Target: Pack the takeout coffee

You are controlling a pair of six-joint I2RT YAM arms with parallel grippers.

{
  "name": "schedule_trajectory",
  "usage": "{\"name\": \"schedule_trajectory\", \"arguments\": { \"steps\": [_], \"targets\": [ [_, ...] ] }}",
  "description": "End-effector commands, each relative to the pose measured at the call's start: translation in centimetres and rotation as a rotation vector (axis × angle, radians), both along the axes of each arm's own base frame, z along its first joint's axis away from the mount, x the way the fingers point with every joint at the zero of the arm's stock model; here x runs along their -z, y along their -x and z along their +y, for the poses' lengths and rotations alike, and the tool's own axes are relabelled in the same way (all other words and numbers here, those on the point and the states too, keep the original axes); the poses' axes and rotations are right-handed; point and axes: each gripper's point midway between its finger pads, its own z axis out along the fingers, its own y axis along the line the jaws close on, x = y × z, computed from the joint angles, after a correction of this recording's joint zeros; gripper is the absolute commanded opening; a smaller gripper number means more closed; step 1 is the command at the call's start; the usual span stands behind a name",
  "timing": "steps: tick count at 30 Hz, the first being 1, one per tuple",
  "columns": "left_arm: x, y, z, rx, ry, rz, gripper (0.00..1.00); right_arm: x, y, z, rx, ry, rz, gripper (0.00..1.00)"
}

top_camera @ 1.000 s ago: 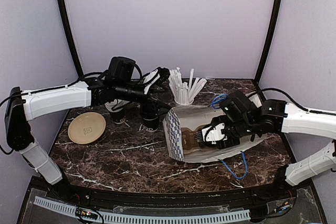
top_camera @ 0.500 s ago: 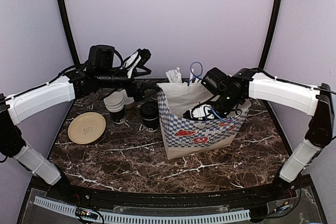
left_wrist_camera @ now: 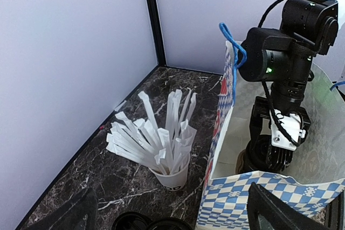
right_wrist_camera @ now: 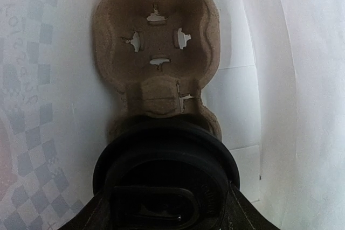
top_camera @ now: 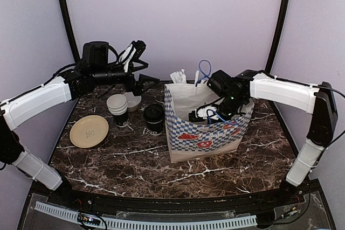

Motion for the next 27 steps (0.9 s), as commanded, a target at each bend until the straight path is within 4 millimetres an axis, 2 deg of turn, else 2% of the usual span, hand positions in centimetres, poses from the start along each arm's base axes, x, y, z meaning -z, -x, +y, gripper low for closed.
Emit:
{"name": "schedule_trajectory", "arguments": {
  "steps": [1,4,7,8,9,10,14,15,16,18,19,20,21,27],
  "targets": [
    [-3.7,0.1,1.1,-0.055,0.06,-0.073,0.99,5.8,0.2,-3.0,0.071,0.161,0.012,0.47],
    [-4.2,-0.6,1.8,-0.116,0.053,-0.083,0.99,3.4,1.1,-2.1,0.044,0.082,0.032,0.54],
    [-4.4,-1.4,2.4,-0.173,0.027,-0.073,0.99,-0.3,2.0,-0.6,0.006,-0.024,0.059,0.69],
    [-3.5,-1.8,2.7,-0.194,-0.006,-0.046,0.99,-1.2,2.2,-0.1,-0.004,-0.048,0.068,0.73],
    [-3.6,-1.9,2.8,-0.204,-0.016,-0.041,0.99,-2.4,2.3,0.3,-0.014,-0.066,0.075,0.77],
    [-2.4,-2.1,3.1,-0.226,-0.055,-0.002,0.99,-3.1,2.6,0.5,-0.015,-0.072,0.097,0.81],
    [-0.1,-2.2,4.4,-0.294,-0.137,0.101,0.99,-4.9,2.8,0.9,0.002,-0.09,0.123,0.88],
    [0.7,-2.1,4.7,-0.309,-0.16,0.144,0.99,-5.4,2.8,1.0,0.004,-0.103,0.119,0.95],
    [1.1,-2.0,4.8,-0.318,-0.171,0.168,0.99,-6.0,2.9,1.1,0.002,-0.121,0.111,0.98],
    [1.7,-2.0,4.9,-0.333,-0.187,0.224,0.99,-7.0,2.7,1.3,0.009,-0.152,0.083,0.98],
    [2.8,-1.9,4.9,-0.334,-0.207,0.267,0.99,-7.5,2.7,1.4,0.012,-0.166,0.071,0.98],
    [2.8,-1.9,4.8,-0.331,-0.209,0.279,0.99,-8.1,2.5,1.4,0.016,-0.179,0.055,0.98],
    [3.8,-1.8,4.7,-0.323,-0.233,0.318,0.99,-8.7,2.4,1.4,0.021,-0.19,0.037,0.98],
    [6.3,-2.1,3.5,-0.288,-0.307,0.444,0.99,-12.8,1.3,0.8,0.034,-0.238,-0.114,0.98]
  ]
}}
